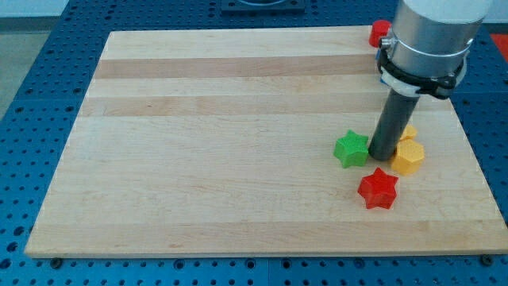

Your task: Separate the group of blocks at the bottom right

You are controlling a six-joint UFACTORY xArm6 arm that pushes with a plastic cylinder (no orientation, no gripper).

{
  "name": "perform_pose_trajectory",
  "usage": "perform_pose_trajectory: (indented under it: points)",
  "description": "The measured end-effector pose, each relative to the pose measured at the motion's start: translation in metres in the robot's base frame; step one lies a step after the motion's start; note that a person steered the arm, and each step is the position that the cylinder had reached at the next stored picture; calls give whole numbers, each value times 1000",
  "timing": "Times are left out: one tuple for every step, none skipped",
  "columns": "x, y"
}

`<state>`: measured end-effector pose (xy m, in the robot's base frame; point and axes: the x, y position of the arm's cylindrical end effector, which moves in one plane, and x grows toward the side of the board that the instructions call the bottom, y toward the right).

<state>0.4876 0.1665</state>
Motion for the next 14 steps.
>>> perform_pose_trajectory:
  points:
    - [-1, 7]
    - [-7, 9]
    - [-18, 14]
    - [-25, 21]
    - [-25, 26]
    - [-23, 26]
    - [-21, 26]
    - [-17, 26]
    - [-12, 33]
    - [-11, 42]
    - [-11, 49]
    - [-12, 51]
    - [-19, 51]
    - [-24, 51]
